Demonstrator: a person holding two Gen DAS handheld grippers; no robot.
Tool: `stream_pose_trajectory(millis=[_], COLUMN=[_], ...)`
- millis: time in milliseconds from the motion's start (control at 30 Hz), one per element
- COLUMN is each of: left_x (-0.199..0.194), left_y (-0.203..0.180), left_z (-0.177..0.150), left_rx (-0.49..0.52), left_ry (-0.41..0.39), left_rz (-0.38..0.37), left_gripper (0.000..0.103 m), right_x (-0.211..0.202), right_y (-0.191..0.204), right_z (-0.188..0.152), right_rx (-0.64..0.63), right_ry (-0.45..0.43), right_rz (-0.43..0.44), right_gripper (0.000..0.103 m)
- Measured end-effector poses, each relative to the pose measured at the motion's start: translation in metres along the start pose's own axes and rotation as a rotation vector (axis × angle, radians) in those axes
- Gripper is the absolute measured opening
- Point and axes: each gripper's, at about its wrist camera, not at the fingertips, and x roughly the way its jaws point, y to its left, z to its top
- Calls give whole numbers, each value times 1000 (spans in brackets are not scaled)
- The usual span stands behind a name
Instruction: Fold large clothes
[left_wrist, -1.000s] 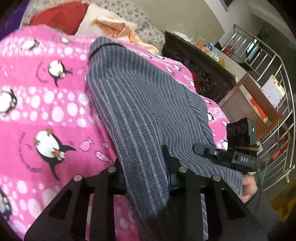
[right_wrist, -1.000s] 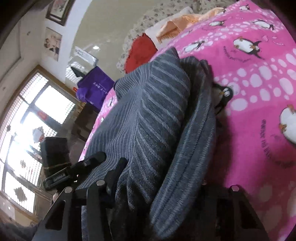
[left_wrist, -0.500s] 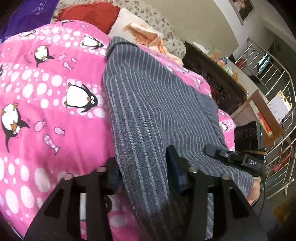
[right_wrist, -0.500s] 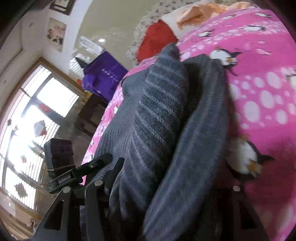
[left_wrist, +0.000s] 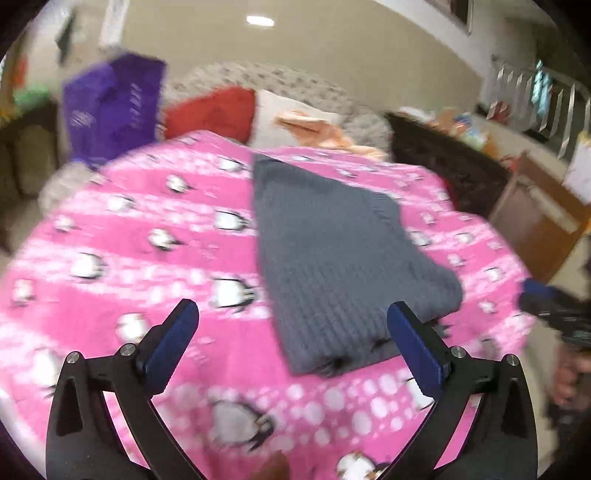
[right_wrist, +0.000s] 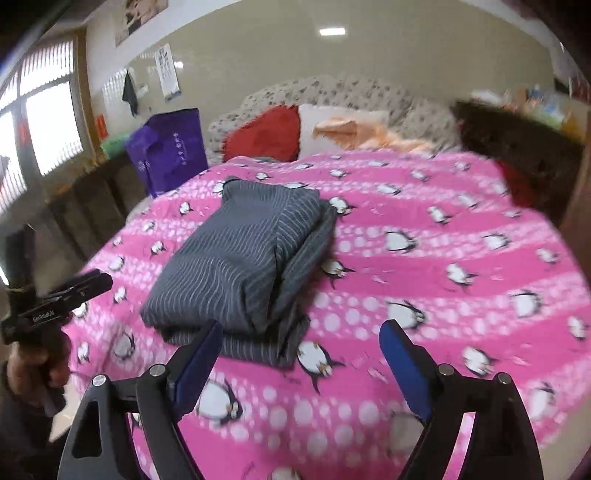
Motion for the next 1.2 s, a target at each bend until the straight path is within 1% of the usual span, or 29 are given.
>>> stream_pose_trajectory(millis=[67,100,133,167,200,267,300,367,433,600,833,1200], left_x=[-11,-16,-19,-23,-24,-24,-22,-18,-14,-15,-18,-15], left_y=[-13,-18,-19,-16,-13,-13,-19,-29,-39,-57,-54,-58], left_z=[-1,-3,-6,-8,-9,-12,-13,-15,-19,-22,-20,-21], left_rx=[28,41,31,1,-54,-76,-70,-64,-60,-22,-33,-15], left_ry=[-36,-40,-30,-21,-11,17,43,84,113,117,113,118], left_rz=[79,113,125,120,85,26,27,64,48,36,45,53], left_gripper=[102,102,102,102,102,102,102,102,102,102,102,102], right_x=[-14,-23,-27,-32,-33,-36,-36,-38,-37,-36,-36,-37], right_y=[6,9,10,11,11,16,16,21,24,33,35,36], right_z=[-4,-7,-10,-13,-16,-21,-21,-22,-22,-21,-20,-19], right_rx=[-12,-19,-25,-35,-42,-51,-54,-65,-74,-100,-99,-88], right_ry=[-5,-11,-11,-9,-9,-5,-1,-1,5,4,3,1], right_rz=[6,12,11,7,0,-10,-14,-23,-21,-17,-6,9], right_gripper=[86,86,86,86,86,86,86,86,86,86,86,86])
